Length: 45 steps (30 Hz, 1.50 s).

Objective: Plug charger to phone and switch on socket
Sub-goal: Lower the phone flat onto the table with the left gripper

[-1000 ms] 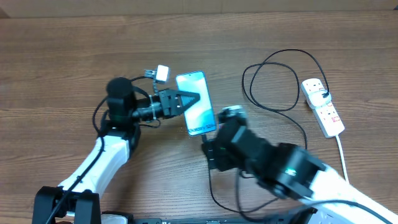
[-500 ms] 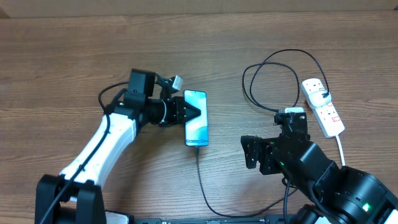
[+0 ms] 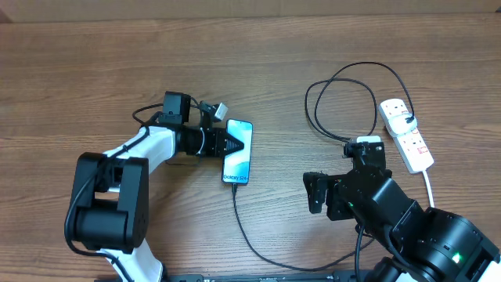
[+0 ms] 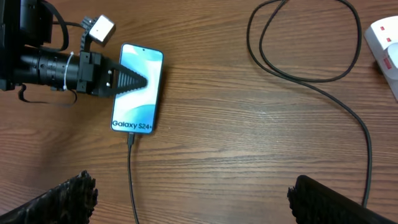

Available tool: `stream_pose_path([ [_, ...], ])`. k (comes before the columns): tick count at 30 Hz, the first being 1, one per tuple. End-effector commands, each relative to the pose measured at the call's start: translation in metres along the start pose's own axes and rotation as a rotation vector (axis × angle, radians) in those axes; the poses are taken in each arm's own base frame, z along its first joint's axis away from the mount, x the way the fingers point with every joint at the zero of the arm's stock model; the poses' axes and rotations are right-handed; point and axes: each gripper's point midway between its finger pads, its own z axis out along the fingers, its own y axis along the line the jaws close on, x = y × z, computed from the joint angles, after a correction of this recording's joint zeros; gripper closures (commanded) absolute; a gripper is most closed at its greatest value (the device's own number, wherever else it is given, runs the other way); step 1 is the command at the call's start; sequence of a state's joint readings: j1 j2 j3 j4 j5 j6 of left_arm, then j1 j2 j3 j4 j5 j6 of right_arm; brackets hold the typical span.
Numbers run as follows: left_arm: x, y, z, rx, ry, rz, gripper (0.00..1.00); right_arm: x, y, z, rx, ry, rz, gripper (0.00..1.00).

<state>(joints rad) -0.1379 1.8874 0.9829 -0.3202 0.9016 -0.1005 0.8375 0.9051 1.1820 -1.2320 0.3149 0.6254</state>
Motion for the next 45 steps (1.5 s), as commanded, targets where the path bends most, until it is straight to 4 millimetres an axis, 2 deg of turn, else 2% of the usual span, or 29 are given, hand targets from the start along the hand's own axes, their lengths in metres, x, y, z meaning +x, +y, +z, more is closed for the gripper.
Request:
stream_pose_path([
  [1, -0.013, -0.001, -0.009, 0.036, -0.036, 0.035, 0.96, -0.006, -0.001, -0.006, 0.000, -0.026, 0.008, 0.00],
  [9, -0.013, 0.004, -0.009, 0.016, -0.038, 0.021, 0.96, -0.010, 0.001, -0.006, -0.009, -0.038, 0.013, 0.00],
  [16, -0.005, 0.022, -0.008, -0.062, -0.017, -0.021, 0.96, -0.009, 0.001, -0.006, -0.008, -0.036, 0.012, 0.00],
  [25, -0.003, 0.027, -0.008, -0.095, -0.011, -0.039, 0.93, -0.009, 0.001, -0.006, -0.009, -0.037, 0.012, 0.00],
  [39, 0.013, 0.031, -0.005, -0.093, 0.019, -0.083, 0.82, -0.008, 0.000, -0.006, -0.005, -0.032, 0.011, 0.00],
  [45, 0.019, 0.033, -0.004, -0.097, 0.029, -0.095, 0.73, -0.008, 0.000, -0.006, -0.005, -0.032, 0.011, 0.00],
])
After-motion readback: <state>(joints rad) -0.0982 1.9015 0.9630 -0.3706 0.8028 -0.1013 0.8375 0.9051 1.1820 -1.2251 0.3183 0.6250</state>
